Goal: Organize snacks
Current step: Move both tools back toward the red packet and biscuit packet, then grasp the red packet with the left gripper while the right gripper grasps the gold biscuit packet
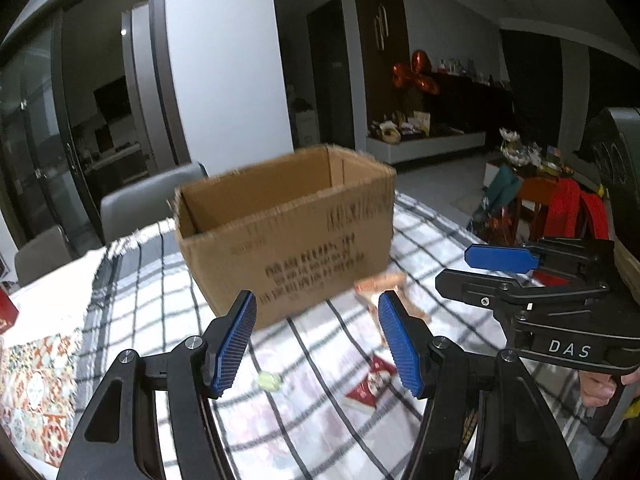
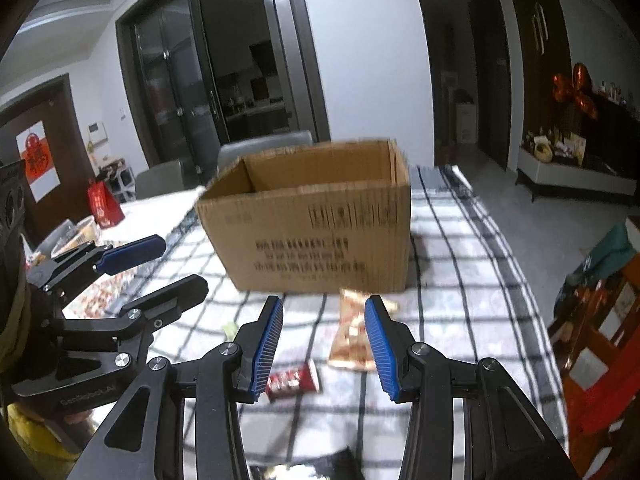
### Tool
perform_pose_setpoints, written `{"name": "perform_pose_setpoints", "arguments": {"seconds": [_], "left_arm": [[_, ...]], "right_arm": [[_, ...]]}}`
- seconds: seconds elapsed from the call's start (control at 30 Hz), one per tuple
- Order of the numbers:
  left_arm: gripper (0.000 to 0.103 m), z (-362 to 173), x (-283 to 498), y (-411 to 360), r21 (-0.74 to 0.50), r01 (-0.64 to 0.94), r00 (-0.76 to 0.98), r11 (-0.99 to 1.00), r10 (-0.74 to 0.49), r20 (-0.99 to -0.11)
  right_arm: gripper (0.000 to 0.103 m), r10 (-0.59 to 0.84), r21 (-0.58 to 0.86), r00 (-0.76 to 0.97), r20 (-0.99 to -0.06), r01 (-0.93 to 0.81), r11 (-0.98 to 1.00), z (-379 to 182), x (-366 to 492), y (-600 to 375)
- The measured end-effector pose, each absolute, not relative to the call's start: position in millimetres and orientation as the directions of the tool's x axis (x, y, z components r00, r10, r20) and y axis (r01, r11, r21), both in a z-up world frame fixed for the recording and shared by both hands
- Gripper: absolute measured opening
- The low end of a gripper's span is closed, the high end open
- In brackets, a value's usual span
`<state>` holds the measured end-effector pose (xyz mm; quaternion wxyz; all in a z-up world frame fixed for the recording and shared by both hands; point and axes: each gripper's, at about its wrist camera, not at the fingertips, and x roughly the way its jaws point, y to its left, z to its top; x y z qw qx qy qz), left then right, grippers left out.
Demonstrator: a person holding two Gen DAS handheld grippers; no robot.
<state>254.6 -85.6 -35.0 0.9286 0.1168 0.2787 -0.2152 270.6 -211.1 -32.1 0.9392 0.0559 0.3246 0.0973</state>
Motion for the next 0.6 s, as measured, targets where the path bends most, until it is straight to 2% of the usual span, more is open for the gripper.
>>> {"name": "perform_pose_setpoints", "arguments": {"seconds": [0.6], "left_arm": [[0.060,-112.6,271.5,-98.6,0.024,0.525,0.599,0.851,-0.349,-0.721]], "right_arm": [[0.044,0.201,0.189,0.682,-0.703,-0.093,0.977,-85.5,274.2,-213.4]]}}
